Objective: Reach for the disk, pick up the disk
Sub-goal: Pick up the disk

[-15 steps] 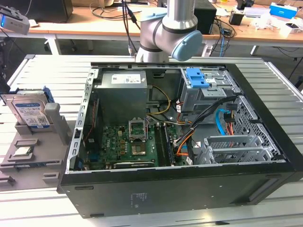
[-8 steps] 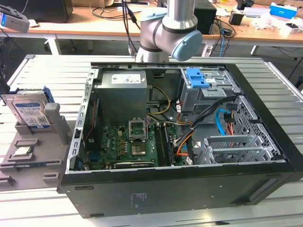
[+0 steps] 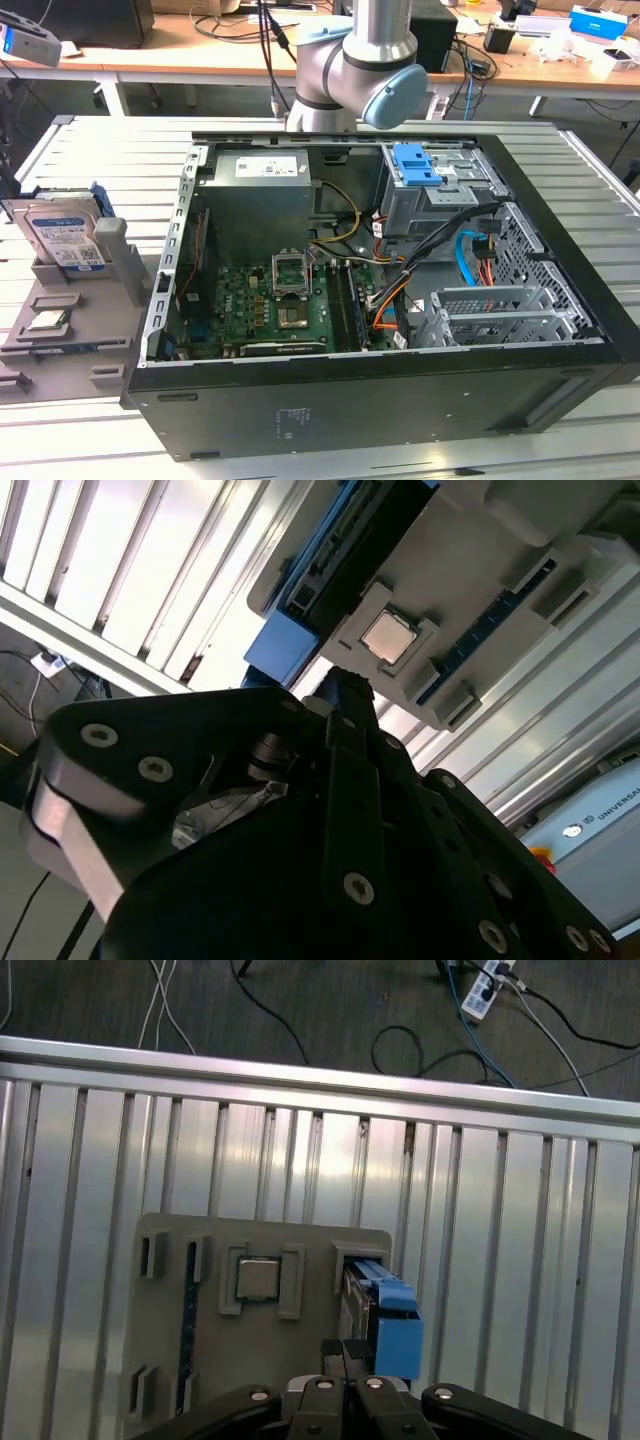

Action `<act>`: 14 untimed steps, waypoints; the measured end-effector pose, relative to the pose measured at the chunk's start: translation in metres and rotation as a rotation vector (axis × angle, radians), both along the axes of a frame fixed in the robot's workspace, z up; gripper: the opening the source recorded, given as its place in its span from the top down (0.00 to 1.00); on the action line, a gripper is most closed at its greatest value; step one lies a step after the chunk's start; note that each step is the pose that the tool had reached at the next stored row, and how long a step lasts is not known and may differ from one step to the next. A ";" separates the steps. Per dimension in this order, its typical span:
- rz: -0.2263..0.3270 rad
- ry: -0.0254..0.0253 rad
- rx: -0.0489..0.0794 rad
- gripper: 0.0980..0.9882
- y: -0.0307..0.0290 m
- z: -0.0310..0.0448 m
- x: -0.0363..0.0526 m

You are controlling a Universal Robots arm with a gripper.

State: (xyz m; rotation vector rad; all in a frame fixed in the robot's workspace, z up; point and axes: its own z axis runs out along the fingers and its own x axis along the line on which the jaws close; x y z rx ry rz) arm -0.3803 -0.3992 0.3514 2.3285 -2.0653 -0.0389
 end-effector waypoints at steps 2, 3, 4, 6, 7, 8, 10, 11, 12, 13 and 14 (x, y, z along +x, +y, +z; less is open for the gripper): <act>0.020 0.0000 0.000 0.99 0.0000 0.0000 0.0000; 0.023 0.0001 0.000 0.99 0.0000 0.0000 0.0000; 0.023 0.0000 0.000 0.99 0.0000 0.0000 0.0000; 0.024 0.0000 0.000 0.99 0.0000 0.0000 0.0000; 0.023 0.0000 0.000 0.99 0.0000 0.0000 0.0000; 0.018 0.0000 0.000 0.99 0.0000 0.0000 0.0000; -0.008 0.0000 -0.001 0.99 0.0000 0.0000 0.0000; -0.033 0.0000 -0.001 0.99 0.0001 0.0000 0.0000; -0.047 0.0000 -0.002 0.99 0.0001 0.0000 0.0000; -0.062 0.0000 -0.002 0.99 0.0001 -0.0001 0.0000; -0.081 0.0001 -0.002 0.99 0.0000 0.0000 0.0000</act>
